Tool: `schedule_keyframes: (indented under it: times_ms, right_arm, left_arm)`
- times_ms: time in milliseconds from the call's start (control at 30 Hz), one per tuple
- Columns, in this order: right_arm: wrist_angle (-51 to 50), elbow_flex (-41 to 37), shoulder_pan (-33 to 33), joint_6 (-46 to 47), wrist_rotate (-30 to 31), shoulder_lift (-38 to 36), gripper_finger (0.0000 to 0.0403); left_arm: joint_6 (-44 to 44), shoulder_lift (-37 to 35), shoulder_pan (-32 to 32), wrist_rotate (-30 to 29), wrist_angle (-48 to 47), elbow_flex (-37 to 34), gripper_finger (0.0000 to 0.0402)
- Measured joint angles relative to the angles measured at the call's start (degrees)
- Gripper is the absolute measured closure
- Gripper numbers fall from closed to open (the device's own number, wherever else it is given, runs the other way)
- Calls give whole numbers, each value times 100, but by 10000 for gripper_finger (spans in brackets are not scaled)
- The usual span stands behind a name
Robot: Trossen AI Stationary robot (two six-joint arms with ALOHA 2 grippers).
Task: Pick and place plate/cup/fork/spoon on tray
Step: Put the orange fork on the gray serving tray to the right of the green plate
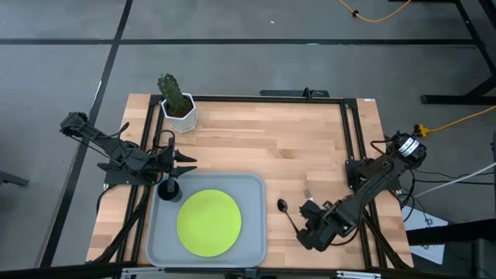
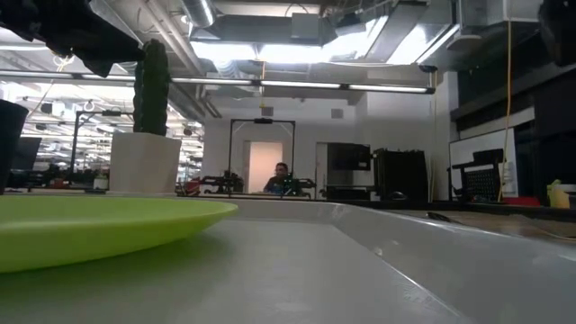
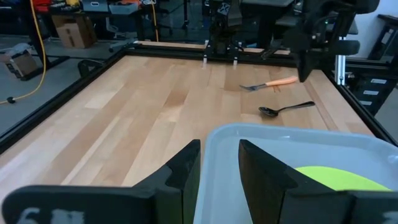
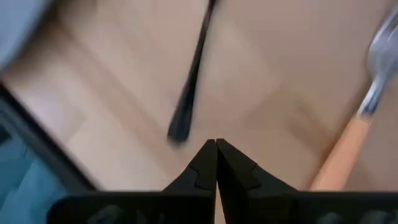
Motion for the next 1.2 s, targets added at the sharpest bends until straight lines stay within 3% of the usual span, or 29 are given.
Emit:
schedule_keyframes:
  times_ms: [133, 400, 533, 1200]
  right_arm:
    - [-1, -1, 112, 40, 763, 0, 373]
    - [-269, -1, 118, 513, 844, -7, 288]
    - [-662, -1, 112, 1022, 594, -9, 258]
    - [414, -1, 110, 1009, 685, -9, 251]
  left_arm:
    - [0, 0, 2, 0, 0, 0, 299]
    - [2, 2, 0, 0, 0, 0, 299]
    - [2, 1, 0, 0, 0, 0, 299]
    - [4, 2, 0, 0, 0, 0, 299]
